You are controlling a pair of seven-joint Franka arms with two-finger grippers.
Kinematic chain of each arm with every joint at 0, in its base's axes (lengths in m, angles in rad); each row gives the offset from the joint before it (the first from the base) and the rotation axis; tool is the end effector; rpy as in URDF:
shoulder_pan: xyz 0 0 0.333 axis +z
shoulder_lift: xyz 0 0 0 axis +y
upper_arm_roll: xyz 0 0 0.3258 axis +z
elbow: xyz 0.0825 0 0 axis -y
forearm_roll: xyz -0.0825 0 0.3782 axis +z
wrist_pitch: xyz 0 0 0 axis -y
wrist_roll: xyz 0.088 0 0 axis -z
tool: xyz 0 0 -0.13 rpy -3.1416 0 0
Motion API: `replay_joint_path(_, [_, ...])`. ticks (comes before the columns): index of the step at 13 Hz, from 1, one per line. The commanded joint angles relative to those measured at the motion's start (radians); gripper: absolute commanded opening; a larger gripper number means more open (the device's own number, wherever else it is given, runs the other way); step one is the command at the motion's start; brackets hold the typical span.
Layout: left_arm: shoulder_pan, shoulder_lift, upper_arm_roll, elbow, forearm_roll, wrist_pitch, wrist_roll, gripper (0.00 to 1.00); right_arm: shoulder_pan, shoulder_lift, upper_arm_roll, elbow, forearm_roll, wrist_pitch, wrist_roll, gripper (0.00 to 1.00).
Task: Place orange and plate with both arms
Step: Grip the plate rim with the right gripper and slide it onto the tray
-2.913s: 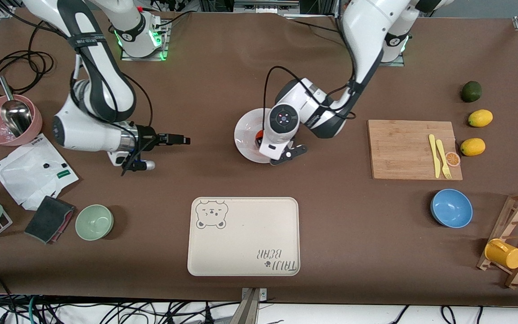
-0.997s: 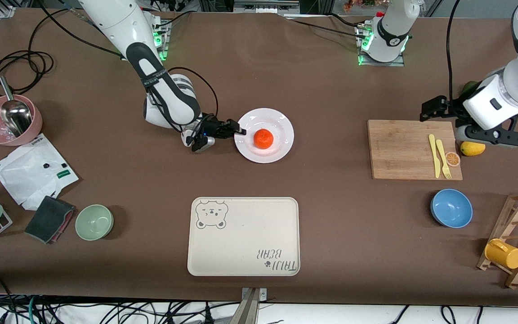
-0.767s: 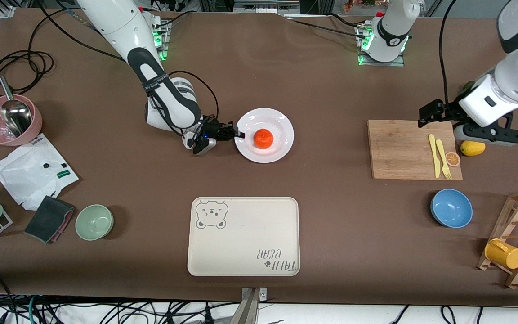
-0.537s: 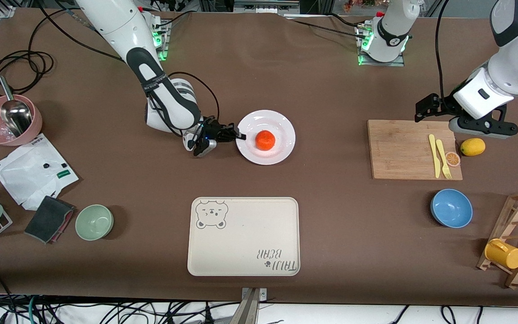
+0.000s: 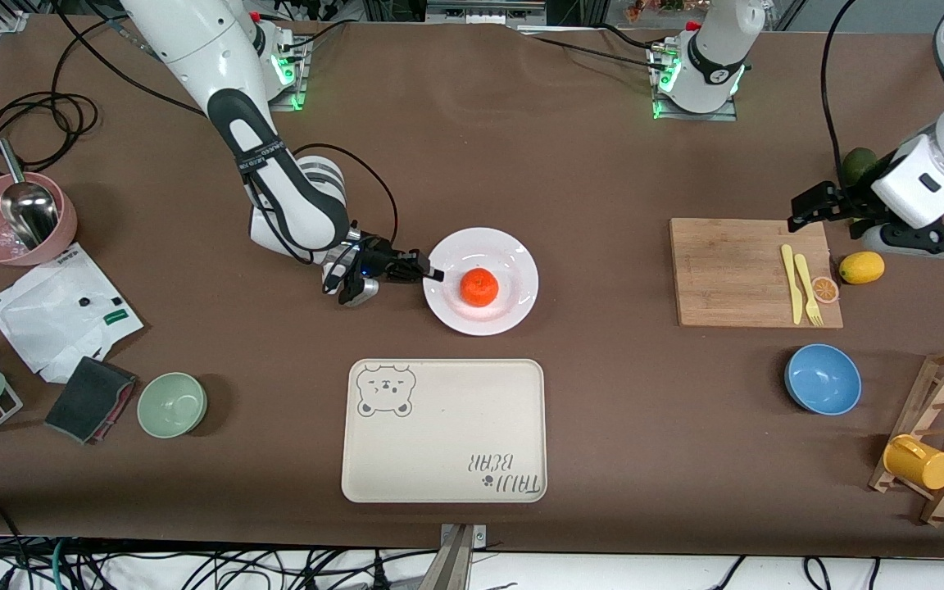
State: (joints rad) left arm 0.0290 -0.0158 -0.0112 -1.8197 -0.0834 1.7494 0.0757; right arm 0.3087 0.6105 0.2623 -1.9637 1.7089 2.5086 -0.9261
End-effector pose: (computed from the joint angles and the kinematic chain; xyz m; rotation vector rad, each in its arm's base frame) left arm 0.5453 0.0003 0.5187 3.0560 -0.0624 -0.0774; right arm 0.5161 0.3362 0.1590 -2.1319 0.1163 -0.0836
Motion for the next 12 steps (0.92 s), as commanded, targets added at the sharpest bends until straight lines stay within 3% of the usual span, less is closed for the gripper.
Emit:
replay_joint_path(1, [0.031,0.019,-0.004,0.030,0.011,-0.004,0.042,1.00,-0.034,0.015,0.008,0.097,0.011,0.001,0.081,0.00])
replay_joint_path(8, [0.031,0.046,-0.004,0.051,0.005,-0.004,0.052,1.00,-0.036,0.170,-0.054,0.370,0.008,0.027,0.161,0.00])
replay_joint_path(12, [0.023,0.050,-0.007,0.062,0.005,-0.002,0.052,1.00,-0.037,0.305,-0.092,0.540,0.009,0.026,0.164,0.00])
